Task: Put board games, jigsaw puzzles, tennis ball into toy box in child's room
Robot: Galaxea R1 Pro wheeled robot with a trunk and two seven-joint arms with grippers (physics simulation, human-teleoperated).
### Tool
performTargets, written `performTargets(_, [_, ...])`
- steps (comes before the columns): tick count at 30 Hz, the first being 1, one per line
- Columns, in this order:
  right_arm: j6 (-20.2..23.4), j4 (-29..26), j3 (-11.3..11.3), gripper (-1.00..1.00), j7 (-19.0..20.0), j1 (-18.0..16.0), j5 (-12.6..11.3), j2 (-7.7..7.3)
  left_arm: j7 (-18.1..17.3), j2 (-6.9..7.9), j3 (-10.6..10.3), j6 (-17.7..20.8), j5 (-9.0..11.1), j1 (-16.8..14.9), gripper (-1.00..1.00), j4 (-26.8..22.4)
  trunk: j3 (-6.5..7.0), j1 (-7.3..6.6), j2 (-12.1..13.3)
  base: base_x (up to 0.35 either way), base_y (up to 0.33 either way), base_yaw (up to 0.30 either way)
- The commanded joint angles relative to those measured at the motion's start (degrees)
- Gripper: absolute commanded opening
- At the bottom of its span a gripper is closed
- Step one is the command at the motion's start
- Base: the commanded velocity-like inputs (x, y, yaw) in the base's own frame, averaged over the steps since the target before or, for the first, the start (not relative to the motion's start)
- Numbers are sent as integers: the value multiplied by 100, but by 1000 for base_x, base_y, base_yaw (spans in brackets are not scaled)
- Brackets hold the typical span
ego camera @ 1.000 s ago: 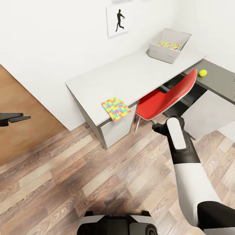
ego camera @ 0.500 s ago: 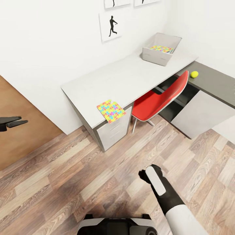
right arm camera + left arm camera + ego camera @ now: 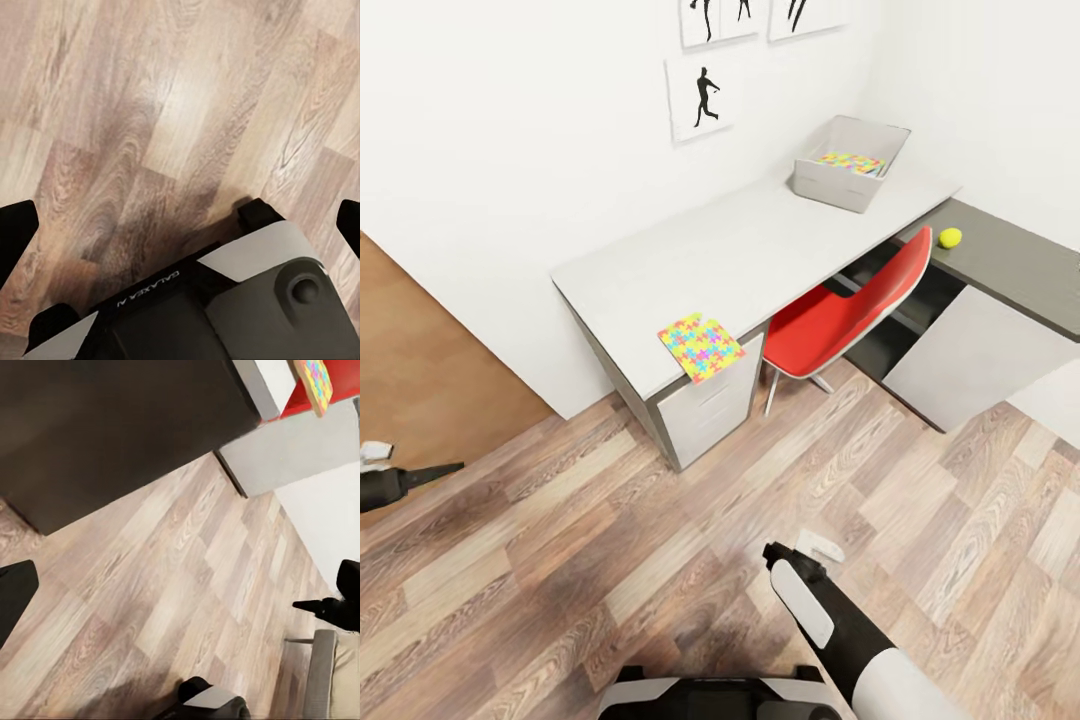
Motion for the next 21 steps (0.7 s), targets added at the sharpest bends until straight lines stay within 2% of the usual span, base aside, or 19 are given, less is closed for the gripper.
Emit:
performTargets(1, [14, -6, 19, 100, -38, -4, -17, -2, -18, -23, 12, -28, -20, -6, 100, 77, 2, 3, -10, 0, 0, 0])
performTargets(3, [-22, 4, 28, 100, -36, 0, -13, 0, -8, -85, 9, -184, -54, -6, 100, 307, 20, 3, -10, 0, 0, 0])
performTargets(5, [-46, 17, 33, 100, -31, 4, -8, -32, -16, -213, 7, -280, -83, -6, 100, 514, 37, 3, -10, 0, 0, 0])
performTargets(8, [-57, 23, 29, 100, -29, 6, -6, -54, 6, -318, 0, -330, -97, -4, 100, 612, 63, 3, -10, 0, 0, 0])
performTargets(15, [-61, 27, 32, 100, -28, 7, -5, -74, 118, -419, -10, -600, -153, -1, 100, 665, 108, 3, -10, 0, 0, 0])
performTargets(16, [-66, 33, 35, 100, -28, 36, -2, -78, 355, -437, -8, -664, -265, -2, 100, 675, 109, 3, -10, 0, 0, -75])
performTargets(21, [-59, 43, 36, 100, -28, 62, -2, -81, 459, -512, -4, -686, -300, 2, 100, 677, 110, 3, -10, 0, 0, -60])
